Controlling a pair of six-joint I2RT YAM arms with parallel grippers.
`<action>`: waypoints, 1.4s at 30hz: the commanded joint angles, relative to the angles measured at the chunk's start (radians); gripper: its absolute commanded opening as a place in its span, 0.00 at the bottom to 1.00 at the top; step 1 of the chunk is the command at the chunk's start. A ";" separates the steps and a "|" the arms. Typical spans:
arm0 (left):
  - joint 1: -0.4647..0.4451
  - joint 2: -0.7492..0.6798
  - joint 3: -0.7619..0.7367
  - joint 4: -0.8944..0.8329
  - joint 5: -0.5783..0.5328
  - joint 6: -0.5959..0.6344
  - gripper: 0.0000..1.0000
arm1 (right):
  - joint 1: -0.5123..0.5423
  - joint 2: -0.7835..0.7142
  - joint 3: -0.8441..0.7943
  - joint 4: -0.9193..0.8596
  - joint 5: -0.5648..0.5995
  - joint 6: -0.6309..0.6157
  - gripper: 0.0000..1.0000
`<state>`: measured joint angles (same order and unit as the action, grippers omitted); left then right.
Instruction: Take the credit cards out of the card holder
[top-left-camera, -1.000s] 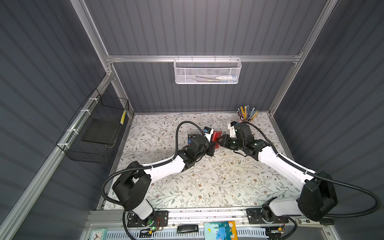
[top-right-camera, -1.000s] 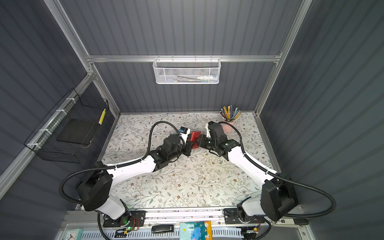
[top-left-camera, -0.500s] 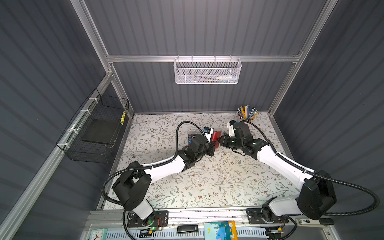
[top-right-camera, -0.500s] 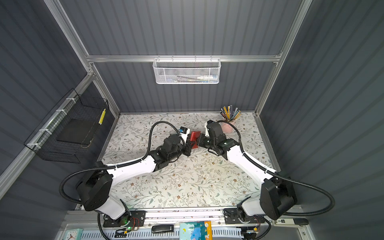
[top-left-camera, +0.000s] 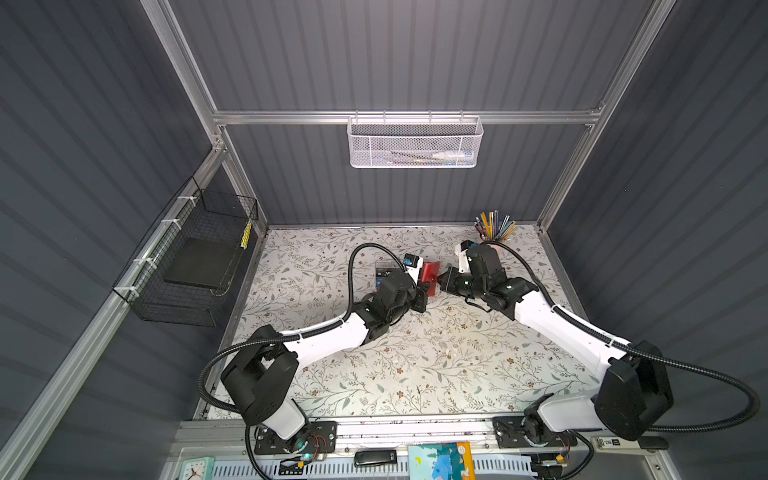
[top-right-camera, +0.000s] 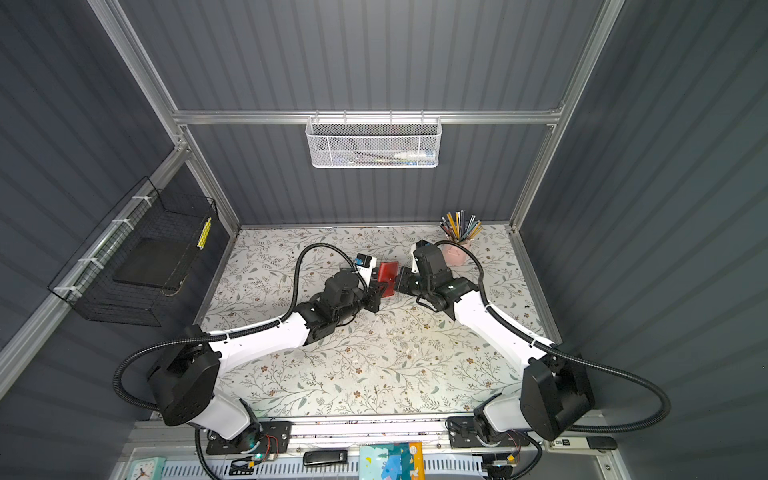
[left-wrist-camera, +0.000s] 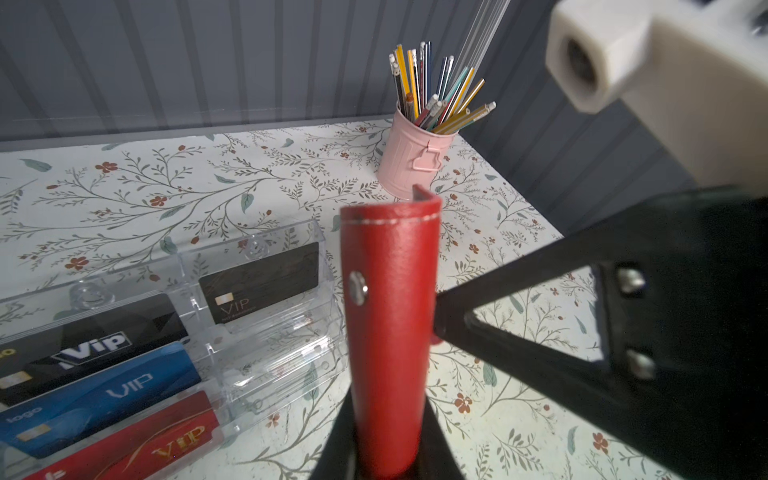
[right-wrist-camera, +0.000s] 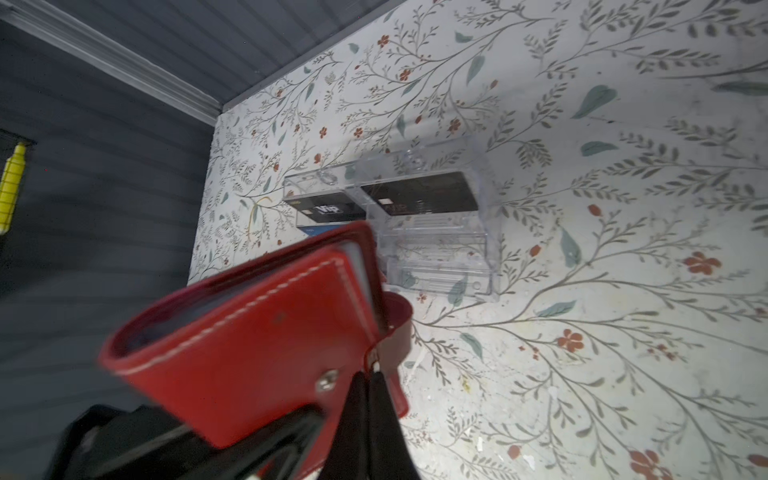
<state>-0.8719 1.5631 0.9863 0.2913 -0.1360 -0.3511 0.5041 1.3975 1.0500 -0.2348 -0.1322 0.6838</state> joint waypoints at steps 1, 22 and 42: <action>-0.008 -0.057 0.004 0.060 -0.029 -0.022 0.00 | -0.009 -0.013 -0.026 -0.035 0.065 -0.017 0.00; 0.002 -0.079 -0.009 0.021 0.075 -0.103 0.00 | -0.025 -0.048 -0.076 0.064 0.005 0.008 0.22; 0.024 -0.114 -0.068 0.108 0.129 -0.194 0.00 | -0.041 -0.072 -0.133 0.164 -0.103 0.031 0.27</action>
<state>-0.8555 1.4845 0.9241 0.3378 -0.0143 -0.5255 0.4671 1.3514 0.9344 -0.0959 -0.2123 0.7124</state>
